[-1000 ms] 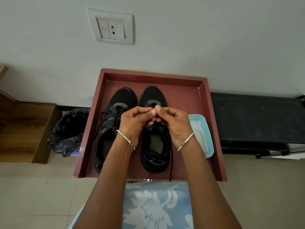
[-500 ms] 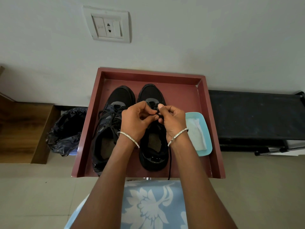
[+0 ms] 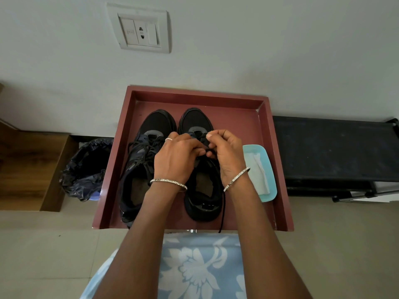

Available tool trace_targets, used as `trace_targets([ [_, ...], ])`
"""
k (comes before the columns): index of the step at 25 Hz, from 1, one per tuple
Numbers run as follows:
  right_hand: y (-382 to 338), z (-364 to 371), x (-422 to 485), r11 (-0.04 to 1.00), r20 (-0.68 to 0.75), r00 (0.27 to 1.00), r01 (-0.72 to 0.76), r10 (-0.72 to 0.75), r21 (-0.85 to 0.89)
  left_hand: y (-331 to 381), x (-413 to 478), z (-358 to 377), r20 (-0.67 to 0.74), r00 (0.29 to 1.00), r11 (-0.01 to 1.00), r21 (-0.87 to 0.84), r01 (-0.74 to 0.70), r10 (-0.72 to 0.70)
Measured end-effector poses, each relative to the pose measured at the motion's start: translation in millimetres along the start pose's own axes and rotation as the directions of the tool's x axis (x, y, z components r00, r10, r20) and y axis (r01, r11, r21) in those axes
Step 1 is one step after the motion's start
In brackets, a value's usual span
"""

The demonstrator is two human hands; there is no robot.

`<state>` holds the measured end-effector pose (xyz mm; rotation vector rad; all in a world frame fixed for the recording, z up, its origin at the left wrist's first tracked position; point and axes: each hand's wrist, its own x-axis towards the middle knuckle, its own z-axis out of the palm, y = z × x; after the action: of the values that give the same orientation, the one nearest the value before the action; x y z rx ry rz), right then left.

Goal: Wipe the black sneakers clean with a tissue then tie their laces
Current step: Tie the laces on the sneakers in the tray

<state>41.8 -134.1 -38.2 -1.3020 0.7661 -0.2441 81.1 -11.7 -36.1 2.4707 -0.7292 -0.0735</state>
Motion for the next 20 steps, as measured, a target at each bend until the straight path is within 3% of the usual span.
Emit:
trace_targets([
  [2, -1, -4, -2, 0.983, -0.027, 0.992, 0.115, -0.120, -0.140, -12, 2, 0, 0.085, 0.992, 0.964, -0.241, 0.110, -0.092],
  [4, -2, -10, -9, 0.935, -0.090, 0.966, 0.208, -0.242, -0.287, -20, 2, 3, 0.248, 0.951, 0.822, -0.491, 0.289, -0.186],
  [7, 0, -18, -24, 0.874, -0.051, 0.958, 0.234, -0.281, -0.427, -15, 1, 6, 0.401, 0.886, 0.605, -0.654, 0.454, -0.231],
  [10, 8, -19, -36, 0.827, 0.069, 0.982, 0.185, -0.176, -0.531, -14, 3, 4, 0.475, 0.853, 0.445, -0.730, 0.519, -0.215],
  [12, 10, -19, -38, 0.816, 0.109, 0.968, 0.249, -0.225, -0.522, -17, 3, 3, 0.500, 0.843, 0.408, -0.740, 0.535, -0.198],
  [16, 11, -18, -38, 0.851, 0.038, 0.949, 0.298, -0.313, -0.433, -16, 1, 2, 0.507, 0.834, 0.307, -0.775, 0.552, -0.218],
  [20, 13, -18, -35, 0.847, -0.013, 0.962, 0.233, -0.272, -0.479, -14, 1, -5, 0.543, 0.774, 0.152, -0.778, 0.610, -0.325],
])
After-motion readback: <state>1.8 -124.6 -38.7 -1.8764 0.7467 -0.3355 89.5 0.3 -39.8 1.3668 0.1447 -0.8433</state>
